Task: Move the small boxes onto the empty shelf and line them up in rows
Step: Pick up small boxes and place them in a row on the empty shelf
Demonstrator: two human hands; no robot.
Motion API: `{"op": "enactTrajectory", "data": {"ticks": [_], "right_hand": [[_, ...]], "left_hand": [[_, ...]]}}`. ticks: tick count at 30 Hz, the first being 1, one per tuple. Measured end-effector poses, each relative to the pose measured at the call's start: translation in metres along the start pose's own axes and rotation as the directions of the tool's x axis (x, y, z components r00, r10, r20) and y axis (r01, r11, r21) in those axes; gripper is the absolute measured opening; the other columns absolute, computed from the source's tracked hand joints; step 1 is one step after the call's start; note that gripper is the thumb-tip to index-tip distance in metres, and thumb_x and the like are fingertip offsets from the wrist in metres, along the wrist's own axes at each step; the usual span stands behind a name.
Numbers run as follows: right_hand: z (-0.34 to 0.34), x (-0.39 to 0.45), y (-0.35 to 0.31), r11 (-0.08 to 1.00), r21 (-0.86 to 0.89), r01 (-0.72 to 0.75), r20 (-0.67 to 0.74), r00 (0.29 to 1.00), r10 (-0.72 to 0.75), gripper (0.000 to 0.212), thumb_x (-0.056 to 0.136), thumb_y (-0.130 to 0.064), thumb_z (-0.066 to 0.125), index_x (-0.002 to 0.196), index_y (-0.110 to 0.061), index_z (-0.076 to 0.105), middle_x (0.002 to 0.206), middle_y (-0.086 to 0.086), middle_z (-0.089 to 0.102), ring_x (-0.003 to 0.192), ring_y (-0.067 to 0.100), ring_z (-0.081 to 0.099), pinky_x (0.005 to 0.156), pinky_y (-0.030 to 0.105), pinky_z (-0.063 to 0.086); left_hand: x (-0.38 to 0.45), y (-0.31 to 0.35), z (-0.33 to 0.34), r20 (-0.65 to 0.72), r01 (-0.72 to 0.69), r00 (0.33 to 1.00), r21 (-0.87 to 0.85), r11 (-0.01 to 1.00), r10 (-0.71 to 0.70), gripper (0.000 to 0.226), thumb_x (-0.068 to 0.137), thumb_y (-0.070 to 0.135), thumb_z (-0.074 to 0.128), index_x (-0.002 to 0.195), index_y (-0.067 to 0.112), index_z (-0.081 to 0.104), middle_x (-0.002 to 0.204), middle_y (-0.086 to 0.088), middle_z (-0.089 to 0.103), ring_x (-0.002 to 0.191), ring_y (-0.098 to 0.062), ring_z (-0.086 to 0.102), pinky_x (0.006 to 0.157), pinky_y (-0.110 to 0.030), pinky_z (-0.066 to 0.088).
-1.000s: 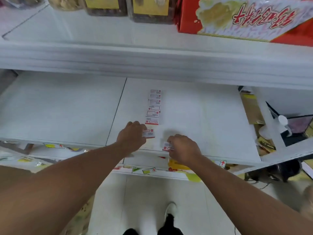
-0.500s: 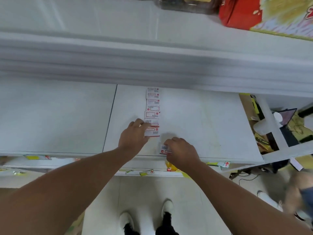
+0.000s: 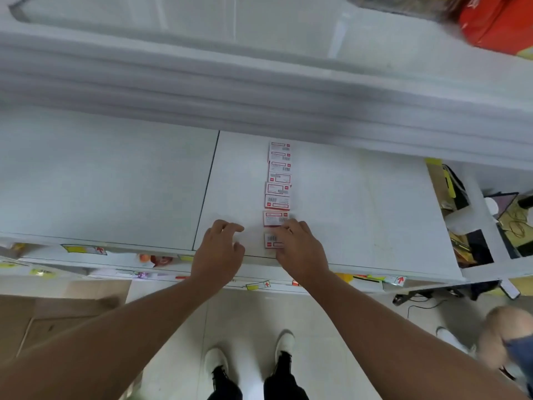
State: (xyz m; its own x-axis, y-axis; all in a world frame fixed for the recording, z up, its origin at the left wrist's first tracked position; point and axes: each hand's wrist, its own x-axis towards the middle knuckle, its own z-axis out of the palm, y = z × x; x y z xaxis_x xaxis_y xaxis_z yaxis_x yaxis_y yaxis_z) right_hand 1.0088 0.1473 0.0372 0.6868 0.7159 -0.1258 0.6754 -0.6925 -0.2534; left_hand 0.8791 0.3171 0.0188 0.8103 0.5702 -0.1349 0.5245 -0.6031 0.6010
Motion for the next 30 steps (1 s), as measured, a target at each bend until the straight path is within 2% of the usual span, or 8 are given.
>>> {"op": "enactTrajectory", "data": {"ticks": [5, 9, 12, 15, 17, 21, 26, 30], "right_hand": [[-0.001, -0.019, 0.009, 0.929, 0.331, -0.167, -0.137, 0.965, 0.222, 0.043, 0.092, -0.027, 0.072, 0.134, -0.023, 0.066, 0.132, -0.003, 0.059, 0.121, 0.022, 0.056, 0.096, 0.042, 0.058], [-0.002, -0.029, 0.005, 0.538, 0.763, -0.359, 0.063, 0.869, 0.49, 0.047, 0.1, -0.026, 0.067, 0.146, -0.024, 0.058, 0.134, -0.01, 0.062, 0.123, 0.01, 0.061, 0.111, 0.044, 0.051], [0.002, -0.033, -0.005, 0.361, 0.852, -0.378, 0.168, 0.853, 0.495, 0.035, 0.104, -0.02, 0.06, 0.133, -0.04, 0.062, 0.116, -0.032, 0.07, 0.11, -0.009, 0.065, 0.101, 0.033, 0.055], [-0.006, -0.033, -0.019, 0.259, 0.92, -0.295, 0.155, 0.879, 0.451, 0.044, 0.108, 0.001, 0.048, 0.111, -0.042, 0.059, 0.096, -0.047, 0.068, 0.095, -0.021, 0.064, 0.083, 0.008, 0.049], [-0.007, -0.031, -0.024, 0.217, 0.941, -0.259, 0.143, 0.887, 0.439, 0.044, 0.108, 0.003, 0.045, 0.119, -0.036, 0.06, 0.103, -0.047, 0.068, 0.102, -0.024, 0.062, 0.085, 0.001, 0.044], [0.005, -0.021, -0.023, 0.182, 0.949, -0.256, 0.161, 0.893, 0.42, 0.045, 0.109, -0.009, 0.044, 0.129, -0.045, 0.062, 0.119, -0.032, 0.073, 0.116, -0.01, 0.065, 0.091, 0.008, 0.046], [-0.011, -0.004, -0.024, 0.148, 0.956, -0.254, 0.171, 0.891, 0.421, 0.027, 0.116, -0.023, 0.039, 0.131, -0.046, 0.041, 0.107, -0.049, 0.05, 0.09, -0.04, 0.049, 0.08, -0.007, 0.035], [-0.002, 0.019, -0.014, 0.183, 0.94, -0.289, 0.184, 0.878, 0.442, 0.039, 0.114, -0.04, 0.038, 0.151, -0.033, 0.052, 0.115, -0.043, 0.058, 0.099, -0.034, 0.053, 0.104, 0.015, 0.04]], "left_hand": [[-0.009, 0.02, 0.015, 0.006, 0.131, 0.991, -0.289, 0.948, -0.136, 0.037, 0.097, 0.014, 0.062, 0.132, 0.026, 0.067, 0.127, 0.009, 0.06, 0.112, -0.014, 0.065, 0.096, -0.04, 0.058], [-0.013, 0.055, 0.028, 0.042, 0.279, 0.948, -0.584, 0.762, -0.315, 0.042, 0.103, 0.012, 0.06, 0.143, 0.023, 0.061, 0.131, 0.008, 0.068, 0.119, -0.009, 0.064, 0.107, -0.03, 0.05], [-0.019, 0.076, 0.04, 0.106, 0.311, 0.93, -0.737, 0.6, -0.351, 0.036, 0.11, 0.016, 0.051, 0.14, 0.035, 0.058, 0.13, 0.015, 0.067, 0.121, 0.001, 0.064, 0.109, -0.027, 0.05], [-0.021, 0.083, 0.053, 0.057, 0.236, 0.953, -0.757, 0.61, -0.297, 0.035, 0.115, 0.019, 0.038, 0.143, 0.031, 0.055, 0.135, 0.016, 0.067, 0.126, 0.002, 0.062, 0.115, -0.032, 0.048], [-0.018, 0.084, 0.061, 0.048, 0.2, 0.967, -0.751, 0.629, -0.25, 0.043, 0.115, 0.028, 0.034, 0.156, 0.022, 0.048, 0.147, 0.007, 0.063, 0.137, -0.007, 0.058, 0.121, -0.039, 0.044], [-0.005, 0.092, 0.062, 0.088, 0.229, 0.962, -0.781, 0.581, -0.26, 0.062, 0.108, 0.054, 0.032, 0.163, 0.026, 0.038, 0.158, 0.006, 0.054, 0.146, -0.011, 0.051, 0.125, -0.045, 0.039], [0.02, 0.091, 0.061, 0.133, 0.289, 0.945, -0.768, 0.572, -0.299, 0.079, 0.097, 0.069, 0.033, 0.164, 0.028, 0.036, 0.164, 0.004, 0.048, 0.151, -0.015, 0.046, 0.128, -0.047, 0.035], [0.034, 0.092, 0.059, 0.137, 0.279, 0.951, -0.761, 0.586, -0.276, 0.056, 0.114, 0.041, 0.031, 0.167, 0.023, 0.032, 0.161, 0.005, 0.051, 0.147, -0.011, 0.048, 0.117, -0.017, 0.04]]}}
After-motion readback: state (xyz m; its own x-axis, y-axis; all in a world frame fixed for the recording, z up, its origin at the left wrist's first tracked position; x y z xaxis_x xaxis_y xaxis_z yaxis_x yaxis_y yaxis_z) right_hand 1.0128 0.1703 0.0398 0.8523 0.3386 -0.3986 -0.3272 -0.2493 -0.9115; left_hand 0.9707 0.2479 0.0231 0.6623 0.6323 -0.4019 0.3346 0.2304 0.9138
